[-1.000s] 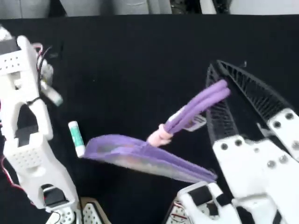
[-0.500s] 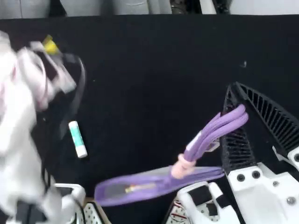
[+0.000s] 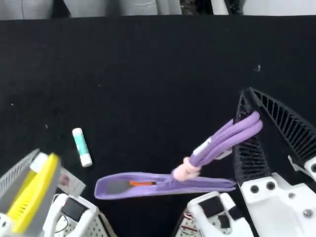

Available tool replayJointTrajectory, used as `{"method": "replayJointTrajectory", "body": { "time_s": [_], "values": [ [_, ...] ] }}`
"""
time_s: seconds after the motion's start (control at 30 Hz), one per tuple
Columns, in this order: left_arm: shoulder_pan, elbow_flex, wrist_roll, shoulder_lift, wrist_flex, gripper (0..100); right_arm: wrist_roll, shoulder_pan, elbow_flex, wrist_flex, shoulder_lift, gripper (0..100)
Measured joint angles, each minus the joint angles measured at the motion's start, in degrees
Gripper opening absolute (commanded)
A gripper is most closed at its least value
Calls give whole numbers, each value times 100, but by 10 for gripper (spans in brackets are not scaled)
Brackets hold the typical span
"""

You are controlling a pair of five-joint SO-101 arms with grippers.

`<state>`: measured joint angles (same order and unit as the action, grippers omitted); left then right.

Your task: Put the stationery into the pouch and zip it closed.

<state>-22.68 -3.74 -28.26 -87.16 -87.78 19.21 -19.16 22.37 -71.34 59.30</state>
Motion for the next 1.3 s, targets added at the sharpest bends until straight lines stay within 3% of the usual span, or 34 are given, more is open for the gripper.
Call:
{"method": "replayJointTrajectory", "body": {
  "time_s": [0.13,0.23,0.8,1.0,1.1,1.2,1.3],
  "values": [
    [-492,1881,519,-1530,730,29,0,0,0,0,0,11],
    [-818,2857,703,-1697,800,29,0,0,0,0,0,11],
    [-2259,4211,1292,-1758,730,29,0,0,0,0,0,11],
    [-2409,4492,1354,-1758,730,30,0,0,0,0,0,11],
    [-2409,4695,1820,-1758,747,34,0,0,0,0,0,11],
    [-2409,4914,2549,-1767,967,126,0,0,0,0,0,11],
    [-2409,5143,2796,-1767,1178,248,0,9,0,0,0,11]
  ]
}}
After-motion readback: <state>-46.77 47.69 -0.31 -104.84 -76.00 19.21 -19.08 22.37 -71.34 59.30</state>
